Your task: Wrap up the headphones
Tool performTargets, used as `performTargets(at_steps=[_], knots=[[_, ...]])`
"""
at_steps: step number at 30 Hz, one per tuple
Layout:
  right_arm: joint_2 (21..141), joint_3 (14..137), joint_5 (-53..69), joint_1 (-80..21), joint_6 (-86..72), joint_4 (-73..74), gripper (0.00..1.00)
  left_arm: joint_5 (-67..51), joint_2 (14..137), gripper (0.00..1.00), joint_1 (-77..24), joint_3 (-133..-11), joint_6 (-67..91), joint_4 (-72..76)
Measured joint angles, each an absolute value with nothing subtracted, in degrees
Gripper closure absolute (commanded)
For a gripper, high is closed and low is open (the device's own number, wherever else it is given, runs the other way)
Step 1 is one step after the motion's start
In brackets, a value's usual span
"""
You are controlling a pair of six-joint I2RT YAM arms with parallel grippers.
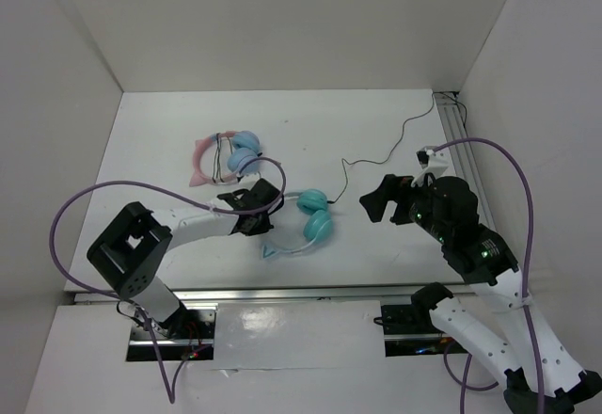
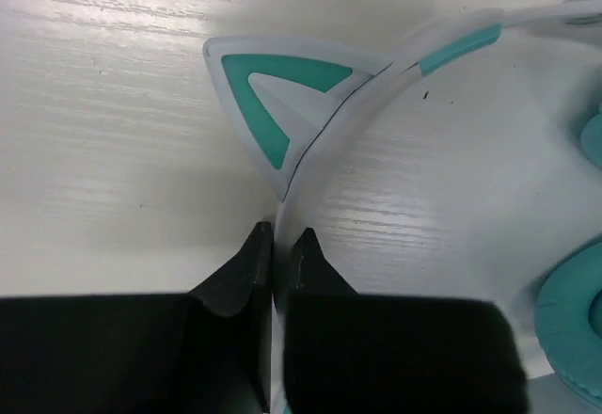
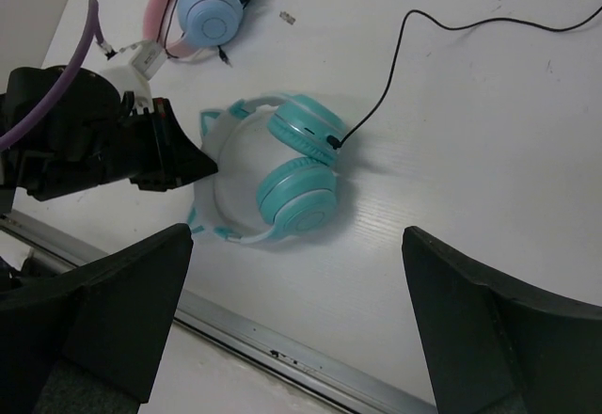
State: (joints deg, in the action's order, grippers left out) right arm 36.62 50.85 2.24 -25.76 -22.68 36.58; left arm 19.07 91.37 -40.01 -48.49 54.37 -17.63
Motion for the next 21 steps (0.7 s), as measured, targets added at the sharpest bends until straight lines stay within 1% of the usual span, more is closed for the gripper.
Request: performTargets(at_steps=[3,6,11,14,17,19,21], knots=[[36.5,50.4,2.4,-25.8,-22.7,35.6,0.0,21.1,91.1,1.0,-41.5,-48.7,56.5,-19.4],[35.7,48.2,3.0,-25.8,-23.5,33.1,0.0,23.6,88.0,1.0,-43.1,-48.8,58.9,-26.6],[31.2,37.4,6.5,-25.8,-26.2,22.4,0.0,29.8,74.0,1.0,-44.4,-52.2,58.6,-46.6],[29.3,30.5,8.3,-25.8,-27.4,14.6,0.0,34.3,64.9,1.0,-44.4,-59.3,57.7,-57.1],[29.6,24.9,8.7,-25.8,-27.9,4.9,0.0,39.4,59.4,1.0,-44.4,-70.5,56.6,-66.2],[31.7,22.8,8.9,-25.8,-27.5,-0.9,0.0,42.4,57.3,1.0,-43.7,-77.3,54.9,-69.8],[35.5,22.7,9.0,-25.9,-26.2,-6.0,0.0,44.2,56.2,1.0,-41.6,-81.6,52.3,-71.9]])
